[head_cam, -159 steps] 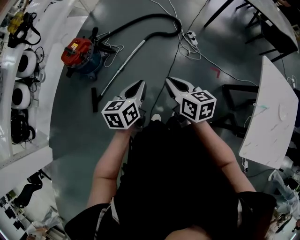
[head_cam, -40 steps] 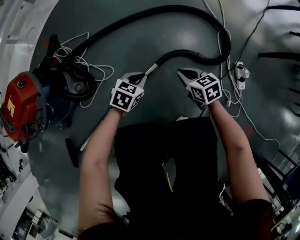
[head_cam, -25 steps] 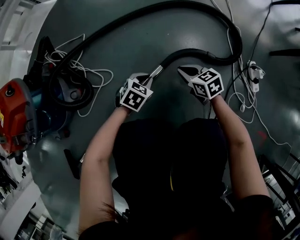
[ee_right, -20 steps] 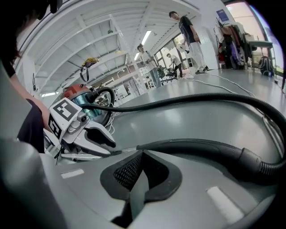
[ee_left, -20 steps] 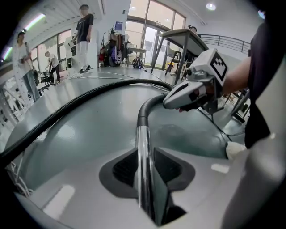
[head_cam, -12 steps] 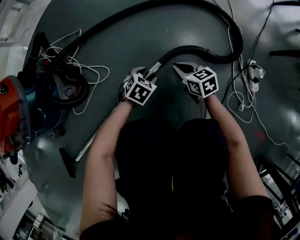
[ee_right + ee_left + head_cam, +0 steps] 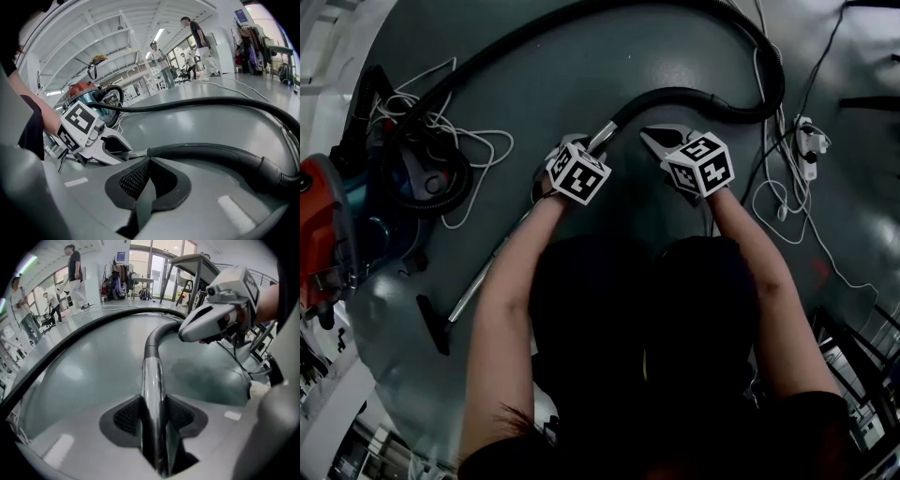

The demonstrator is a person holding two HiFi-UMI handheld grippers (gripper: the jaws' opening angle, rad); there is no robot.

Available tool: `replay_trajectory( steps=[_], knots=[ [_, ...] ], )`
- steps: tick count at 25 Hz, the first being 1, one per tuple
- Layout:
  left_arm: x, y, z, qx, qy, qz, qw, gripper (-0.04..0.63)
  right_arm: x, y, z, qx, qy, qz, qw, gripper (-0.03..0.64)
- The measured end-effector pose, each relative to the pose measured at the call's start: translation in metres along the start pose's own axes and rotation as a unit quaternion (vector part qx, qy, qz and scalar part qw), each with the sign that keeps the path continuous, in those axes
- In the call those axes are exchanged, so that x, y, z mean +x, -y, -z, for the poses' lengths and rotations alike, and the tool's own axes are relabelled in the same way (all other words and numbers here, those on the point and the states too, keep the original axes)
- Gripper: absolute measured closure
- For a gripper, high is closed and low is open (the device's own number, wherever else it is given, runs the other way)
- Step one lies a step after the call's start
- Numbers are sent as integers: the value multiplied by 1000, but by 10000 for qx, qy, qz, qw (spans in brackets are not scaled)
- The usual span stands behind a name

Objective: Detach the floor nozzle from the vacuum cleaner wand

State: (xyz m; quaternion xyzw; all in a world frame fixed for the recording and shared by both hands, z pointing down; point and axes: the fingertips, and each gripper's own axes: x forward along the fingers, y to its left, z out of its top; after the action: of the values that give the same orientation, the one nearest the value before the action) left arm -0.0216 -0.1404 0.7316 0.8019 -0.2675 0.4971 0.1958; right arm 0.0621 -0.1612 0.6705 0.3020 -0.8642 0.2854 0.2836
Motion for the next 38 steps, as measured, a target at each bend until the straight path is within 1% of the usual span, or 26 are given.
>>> replay_trajectory(
  steps=[4,6,7,8,9,12,14,16,17,20,22,25,28,31,32,33,35,36,38],
  knots=[
    [-6,0,2,-39,-243,103,9996,423,3,-4,0,-377,-149,7,9992,620],
    [-13,-1,3,-71,-222,111,9997,423,3,-2,-1,-615,-209,85,9979,618],
    [-18,-2,3,-90,-189,106,9997,423,3,-1,-3,-767,-222,121,9967,606],
    [-22,-3,3,-104,-163,102,9998,423,2,-1,-6,-936,-235,139,9952,569],
    [-26,-5,3,-116,-146,105,9998,423,1,-1,-10,-1122,-249,138,9933,558],
    [-39,-7,3,-139,-105,172,9997,425,-3,-7,-26,-1823,-293,21,9828,523],
    [-47,-9,2,-113,-111,252,9996,425,-4,-12,-38,-2426,-375,-135,9693,495],
    [-57,-10,-2,-57,-125,355,9993,425,-3,-15,-47,-3113,-565,-312,9481,458],
    [-62,-11,-4,-18,-121,393,9992,426,-2,-17,-51,-3479,-693,-404,9341,434],
    [-80,-16,-14,84,-66,499,9987,428,-2,-24,-60,-4509,-1118,-635,8833,405],
    [-91,-17,-17,137,-78,608,9980,430,-2,-30,-72,-5061,-1237,-658,8510,394],
    [-101,-12,-19,243,-223,799,9963,430,-1,-35,-90,-5723,-1212,-598,8088,394],
    [-103,-11,-18,264,-325,833,9956,431,4,-35,-84,-6258,-1429,-708,7635,389],
    [-101,-5,-20,305,-273,818,9958,434,10,-34,-69,-6816,-1609,-808,7092,382],
    [-101,-2,-20,323,-237,826,9958,434,13,-32,-65,-6934,-1660,-804,6966,383],
    [-101,1,-20,338,-199,848,9956,436,16,-31,-62,-6981,-1695,-793,6912,383],
    [-102,5,-21,368,-124,898,9952,437,22,-33,-56,-7000,-1714,-786,6888,388],
    [-101,6,-22,383,-100,913,9950,439,25,-35,-51,-7055,-1721,-797,6829,399],
    [-101,5,-21,379,-130,900,9951,439,28,-37,-45,-7222,-1746,-791,6646,431]
  ],
)
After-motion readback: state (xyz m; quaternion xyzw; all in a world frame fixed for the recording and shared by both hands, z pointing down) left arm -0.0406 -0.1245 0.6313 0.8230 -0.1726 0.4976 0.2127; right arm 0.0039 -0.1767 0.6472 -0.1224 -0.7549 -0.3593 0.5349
